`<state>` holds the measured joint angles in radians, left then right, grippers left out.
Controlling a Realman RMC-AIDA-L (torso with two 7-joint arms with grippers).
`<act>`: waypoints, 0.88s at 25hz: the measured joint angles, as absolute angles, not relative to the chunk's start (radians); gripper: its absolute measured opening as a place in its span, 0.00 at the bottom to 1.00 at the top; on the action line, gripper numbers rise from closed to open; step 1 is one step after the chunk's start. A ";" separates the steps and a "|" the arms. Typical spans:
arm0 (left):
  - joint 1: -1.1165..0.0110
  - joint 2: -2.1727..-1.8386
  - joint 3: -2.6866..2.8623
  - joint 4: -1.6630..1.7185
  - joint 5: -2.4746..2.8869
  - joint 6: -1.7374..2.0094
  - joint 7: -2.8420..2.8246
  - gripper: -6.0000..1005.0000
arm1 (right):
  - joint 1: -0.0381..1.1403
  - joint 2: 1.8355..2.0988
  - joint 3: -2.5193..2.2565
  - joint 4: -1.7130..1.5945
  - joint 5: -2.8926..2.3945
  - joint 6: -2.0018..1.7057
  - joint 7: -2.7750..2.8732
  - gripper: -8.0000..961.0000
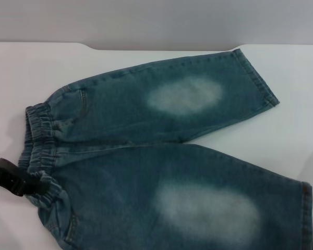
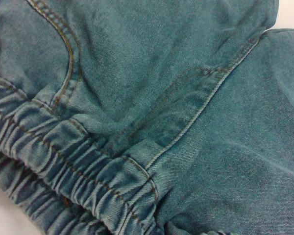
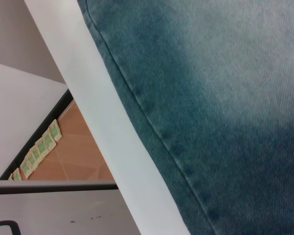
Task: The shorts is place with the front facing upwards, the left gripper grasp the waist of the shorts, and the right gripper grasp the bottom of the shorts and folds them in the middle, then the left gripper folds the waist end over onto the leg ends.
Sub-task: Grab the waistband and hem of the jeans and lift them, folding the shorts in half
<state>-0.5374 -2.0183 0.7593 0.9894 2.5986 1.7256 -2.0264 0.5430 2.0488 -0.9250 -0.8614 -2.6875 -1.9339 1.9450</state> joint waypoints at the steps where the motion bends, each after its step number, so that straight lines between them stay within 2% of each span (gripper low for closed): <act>1: -0.537 -2.019 0.759 0.989 2.599 1.726 -2.026 0.05 | 0.543 2.049 -0.925 -0.861 -2.687 -1.934 1.945 0.51; 2: -0.537 -2.019 0.759 0.989 2.599 1.726 -2.026 0.05 | 0.543 2.049 -0.925 -0.862 -2.688 -1.934 1.944 0.51; 13: -0.537 -2.020 0.759 0.989 2.599 1.726 -2.026 0.05 | 0.543 2.049 -0.925 -0.870 -2.687 -1.936 1.940 0.08; 22: -0.540 -2.020 0.755 0.991 2.597 1.726 -2.026 0.05 | 0.536 2.054 -0.918 -0.916 -2.685 -1.923 1.928 0.04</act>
<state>-0.5398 -2.0201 0.7549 0.9908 2.5967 1.7259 -2.0263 0.5359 2.0538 -0.9182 -0.9157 -2.6850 -1.9230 1.9278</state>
